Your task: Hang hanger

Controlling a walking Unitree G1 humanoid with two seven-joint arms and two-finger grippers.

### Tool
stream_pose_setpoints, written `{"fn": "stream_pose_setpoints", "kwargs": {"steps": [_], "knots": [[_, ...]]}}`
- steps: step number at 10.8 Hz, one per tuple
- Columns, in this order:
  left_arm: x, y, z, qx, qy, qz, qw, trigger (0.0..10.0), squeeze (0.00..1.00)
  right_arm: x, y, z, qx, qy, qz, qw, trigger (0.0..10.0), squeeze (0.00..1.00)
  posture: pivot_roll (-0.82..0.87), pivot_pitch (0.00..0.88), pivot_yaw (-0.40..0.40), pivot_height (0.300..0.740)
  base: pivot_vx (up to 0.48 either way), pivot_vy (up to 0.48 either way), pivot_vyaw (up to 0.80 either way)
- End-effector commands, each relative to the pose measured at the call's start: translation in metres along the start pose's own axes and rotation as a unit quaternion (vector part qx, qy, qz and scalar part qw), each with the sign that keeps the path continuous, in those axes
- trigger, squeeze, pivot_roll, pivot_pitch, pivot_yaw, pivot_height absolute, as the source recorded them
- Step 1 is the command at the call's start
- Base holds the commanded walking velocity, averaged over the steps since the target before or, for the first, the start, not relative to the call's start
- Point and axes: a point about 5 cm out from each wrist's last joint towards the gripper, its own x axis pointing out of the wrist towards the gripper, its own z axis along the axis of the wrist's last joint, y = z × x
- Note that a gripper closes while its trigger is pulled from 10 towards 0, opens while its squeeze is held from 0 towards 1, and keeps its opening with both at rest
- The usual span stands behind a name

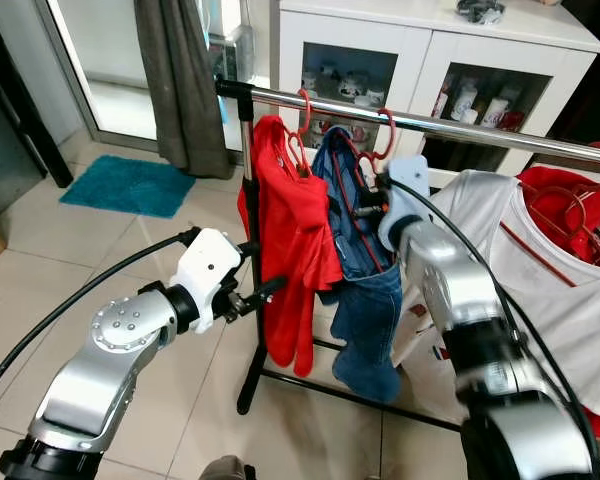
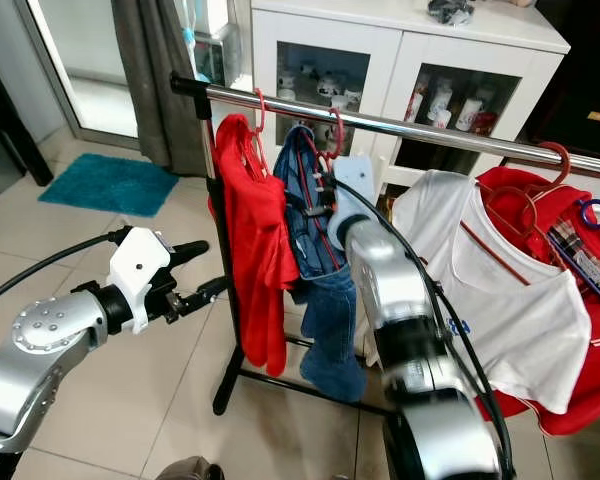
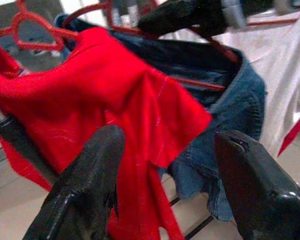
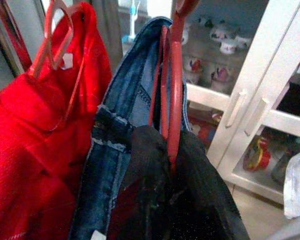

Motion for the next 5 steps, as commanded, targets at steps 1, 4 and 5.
{"fn": "stream_pose_setpoints", "kwargs": {"steps": [1,4,5], "knots": [[0.0003,-0.0047,0.0018,0.002,-0.001,-0.017,1.000,10.0,0.00,0.0019,-0.0073,0.0104,0.000,-0.004,-0.012,1.000,10.0,0.00,0.10,0.052,-0.040,0.740,0.000,0.000,0.00],[-0.0013,-0.0064,0.0022,0.002,0.003,-0.027,1.000,10.0,0.00,0.0095,-0.0116,0.0161,0.008,0.011,-0.020,1.000,10.0,0.00,0.11,0.055,-0.040,0.740,0.000,0.000,0.00],[-0.0019,-0.0066,0.0021,0.004,0.005,-0.030,1.000,10.0,0.00,0.0114,-0.0128,0.0162,0.010,0.017,-0.023,1.000,10.0,0.00,0.11,0.055,-0.042,0.740,0.000,0.000,0.00]]}}
